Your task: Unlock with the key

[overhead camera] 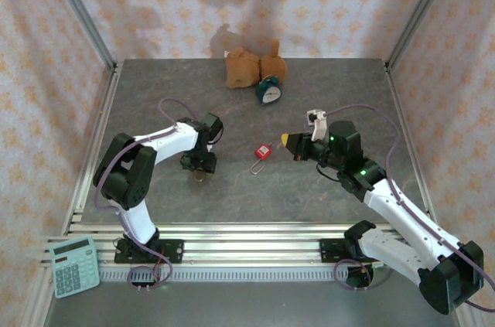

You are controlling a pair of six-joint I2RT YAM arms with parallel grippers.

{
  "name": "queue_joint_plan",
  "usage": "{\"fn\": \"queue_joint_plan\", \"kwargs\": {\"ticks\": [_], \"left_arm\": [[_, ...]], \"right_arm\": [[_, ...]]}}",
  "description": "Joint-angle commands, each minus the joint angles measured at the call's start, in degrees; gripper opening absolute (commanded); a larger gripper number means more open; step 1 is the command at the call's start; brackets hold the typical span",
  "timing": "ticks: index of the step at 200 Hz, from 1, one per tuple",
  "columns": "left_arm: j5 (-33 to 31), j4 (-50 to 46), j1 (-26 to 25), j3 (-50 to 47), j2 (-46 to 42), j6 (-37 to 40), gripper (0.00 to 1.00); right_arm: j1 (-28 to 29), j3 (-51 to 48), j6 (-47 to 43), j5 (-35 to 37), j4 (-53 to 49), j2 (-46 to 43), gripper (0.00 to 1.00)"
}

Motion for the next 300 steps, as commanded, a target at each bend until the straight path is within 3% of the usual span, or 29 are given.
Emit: {"fn": "queue_joint_plan", "kwargs": {"ticks": [1,92,148,183,232,246,265,300], "left_arm": [[-2.8,1.6,1.3,-0.9,2.4,-1.2,0.55],[-2.5,4.7,1.1,-3.8,0.7,-2.8,0.35],[-2.2,4.6,-0.8,-3.0,-2.3,-0.7,0.33],[3.2,5.2,-4.0,-1.7,-1.7,0.9,0.33],[8.7,3.5,-7.5,1.4,3.3,4.2,0.37],[10.2,3.0,-7.6,1.7,3.5,5.4,0.44],[8.5,0.1,-7.6,3.3,4.3,6.7,0.54],[3.4,-5.0,-7.7,7.6,5.1,5.7,0.61]], "right_arm": [[0.0,-0.7,-1.4,0.0,2.1,-0.9,0.03],[0.0,-1.0,-1.8,-0.1,2.0,-1.7,0.03],[0.0,-1.2,-1.5,-0.1,1.9,-2.3,0.03],[0.0,-1.1,-1.6,0.1,1.8,-2.3,0.03],[0.0,-0.7,-2.0,0.4,1.0,-2.4,0.03],[0.0,-0.7,-2.1,0.5,0.7,-2.4,0.03],[0.1,-0.5,-2.3,0.7,0.6,-2.3,0.03],[0.0,-0.5,-2.3,0.8,0.8,-2.2,0.03]]}}
